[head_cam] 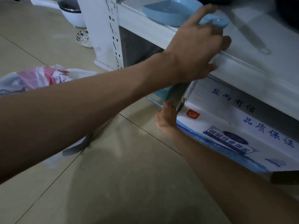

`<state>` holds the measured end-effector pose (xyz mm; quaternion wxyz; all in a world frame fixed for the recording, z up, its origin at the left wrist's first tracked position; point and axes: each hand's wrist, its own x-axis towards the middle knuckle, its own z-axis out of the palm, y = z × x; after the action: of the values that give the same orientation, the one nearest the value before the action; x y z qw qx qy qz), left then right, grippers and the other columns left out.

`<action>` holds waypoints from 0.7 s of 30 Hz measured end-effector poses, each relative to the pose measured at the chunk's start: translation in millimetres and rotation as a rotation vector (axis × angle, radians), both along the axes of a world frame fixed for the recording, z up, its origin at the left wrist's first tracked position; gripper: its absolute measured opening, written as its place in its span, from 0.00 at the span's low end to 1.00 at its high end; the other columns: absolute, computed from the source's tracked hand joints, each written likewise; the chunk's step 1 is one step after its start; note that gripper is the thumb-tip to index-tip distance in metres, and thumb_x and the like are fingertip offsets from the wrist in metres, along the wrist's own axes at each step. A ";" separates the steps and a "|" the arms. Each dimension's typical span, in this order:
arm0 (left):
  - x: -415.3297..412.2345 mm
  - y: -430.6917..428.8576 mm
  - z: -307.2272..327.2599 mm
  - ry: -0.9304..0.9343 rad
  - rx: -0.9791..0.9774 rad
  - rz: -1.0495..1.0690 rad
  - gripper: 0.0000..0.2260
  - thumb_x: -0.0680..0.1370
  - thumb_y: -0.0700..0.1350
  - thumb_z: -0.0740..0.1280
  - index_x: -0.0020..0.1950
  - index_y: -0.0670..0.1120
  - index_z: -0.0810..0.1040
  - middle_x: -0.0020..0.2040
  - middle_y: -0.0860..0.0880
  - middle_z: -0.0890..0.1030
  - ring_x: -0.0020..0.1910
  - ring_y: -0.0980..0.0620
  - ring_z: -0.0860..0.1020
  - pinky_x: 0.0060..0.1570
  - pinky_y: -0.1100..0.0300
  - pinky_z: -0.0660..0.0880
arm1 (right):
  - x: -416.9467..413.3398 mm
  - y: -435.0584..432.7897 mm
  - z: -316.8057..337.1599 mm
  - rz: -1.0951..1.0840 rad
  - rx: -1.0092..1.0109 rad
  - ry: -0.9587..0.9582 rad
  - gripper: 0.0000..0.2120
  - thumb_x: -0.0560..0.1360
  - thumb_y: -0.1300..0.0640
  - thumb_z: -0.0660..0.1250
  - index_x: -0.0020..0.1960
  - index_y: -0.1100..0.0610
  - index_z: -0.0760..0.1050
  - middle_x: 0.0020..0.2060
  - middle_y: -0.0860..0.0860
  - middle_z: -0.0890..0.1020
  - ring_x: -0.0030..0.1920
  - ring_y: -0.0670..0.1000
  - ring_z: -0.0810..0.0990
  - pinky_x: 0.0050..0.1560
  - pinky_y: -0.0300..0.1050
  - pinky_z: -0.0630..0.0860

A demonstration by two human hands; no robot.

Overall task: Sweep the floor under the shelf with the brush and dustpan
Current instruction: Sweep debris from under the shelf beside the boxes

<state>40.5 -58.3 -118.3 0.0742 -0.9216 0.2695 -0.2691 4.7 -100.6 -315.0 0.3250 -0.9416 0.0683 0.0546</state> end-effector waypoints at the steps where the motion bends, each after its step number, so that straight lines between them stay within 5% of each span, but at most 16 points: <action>1: 1.0 -0.5 0.5 0.018 -0.016 -0.005 0.22 0.76 0.57 0.63 0.67 0.49 0.75 0.65 0.48 0.77 0.68 0.47 0.72 0.73 0.50 0.52 | 1.4 0.3 2.3 -0.011 0.006 0.000 0.18 0.79 0.65 0.59 0.68 0.65 0.64 0.62 0.65 0.74 0.57 0.59 0.80 0.56 0.47 0.78; 7: 4.7 2.5 -3.1 0.042 -0.094 0.010 0.27 0.74 0.63 0.63 0.68 0.49 0.73 0.66 0.49 0.75 0.66 0.47 0.70 0.65 0.51 0.55 | 7.4 -3.2 12.5 -0.026 -0.018 -0.039 0.18 0.78 0.64 0.60 0.67 0.67 0.65 0.62 0.63 0.75 0.60 0.58 0.78 0.55 0.42 0.75; 15: 13.9 0.5 -5.4 0.348 -0.147 -0.119 0.41 0.72 0.70 0.62 0.79 0.50 0.59 0.78 0.51 0.62 0.76 0.51 0.60 0.74 0.54 0.55 | 13.4 -9.1 11.4 0.012 -0.027 -0.077 0.21 0.75 0.65 0.65 0.66 0.69 0.65 0.62 0.64 0.74 0.63 0.60 0.76 0.59 0.47 0.77; 21: 25.9 -6.3 -12.4 0.325 -0.177 -0.060 0.43 0.69 0.76 0.56 0.79 0.58 0.54 0.79 0.53 0.57 0.78 0.52 0.57 0.74 0.52 0.55 | 22.5 -5.1 12.0 0.044 -0.113 -0.132 0.20 0.75 0.66 0.65 0.65 0.69 0.67 0.61 0.63 0.75 0.62 0.60 0.76 0.59 0.46 0.75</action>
<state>66.4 -64.7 -130.7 -0.0599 -0.9475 0.2806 -0.1413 27.3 -105.7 -303.0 0.2739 -0.9613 0.0288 -0.0046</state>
